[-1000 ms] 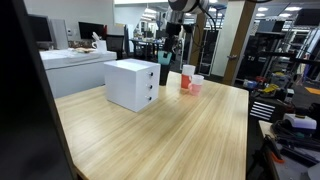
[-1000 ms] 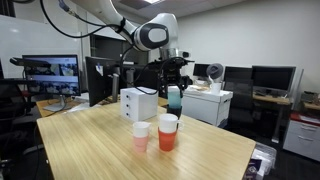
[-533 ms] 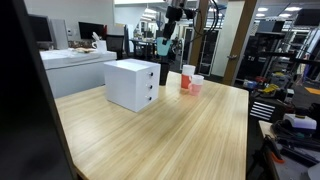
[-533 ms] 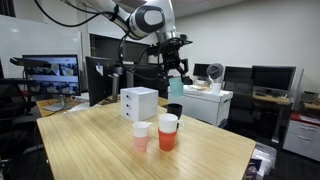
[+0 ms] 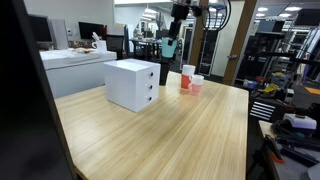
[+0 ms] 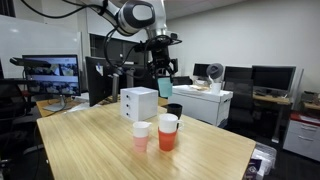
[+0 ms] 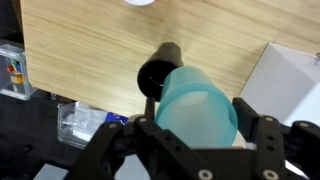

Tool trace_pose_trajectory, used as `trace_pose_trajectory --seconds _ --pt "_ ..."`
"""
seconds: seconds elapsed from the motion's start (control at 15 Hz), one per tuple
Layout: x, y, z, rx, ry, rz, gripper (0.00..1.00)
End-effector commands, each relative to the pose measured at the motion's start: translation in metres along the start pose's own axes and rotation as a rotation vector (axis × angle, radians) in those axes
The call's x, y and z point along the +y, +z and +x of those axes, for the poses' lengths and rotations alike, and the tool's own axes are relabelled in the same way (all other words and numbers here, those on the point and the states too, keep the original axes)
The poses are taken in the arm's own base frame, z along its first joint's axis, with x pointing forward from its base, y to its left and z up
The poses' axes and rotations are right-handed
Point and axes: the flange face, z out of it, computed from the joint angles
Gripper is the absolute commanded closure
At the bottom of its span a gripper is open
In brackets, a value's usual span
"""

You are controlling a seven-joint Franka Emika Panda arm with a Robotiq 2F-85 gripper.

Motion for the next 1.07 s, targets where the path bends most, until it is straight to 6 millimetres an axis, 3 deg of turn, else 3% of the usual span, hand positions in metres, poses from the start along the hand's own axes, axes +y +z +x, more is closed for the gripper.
trace_pose_trajectory --seconds 0.0,0.47,1.0 --pt "-0.031 0.004 -0.040 0.016 -0.032 -0.007 0.49" --pt "-0.078 0.060 -0.084 0.005 -0.081 -0.011 0.49" --pt "-0.143 0.100 -0.096 -0.034 -0.143 0.054 0.49"
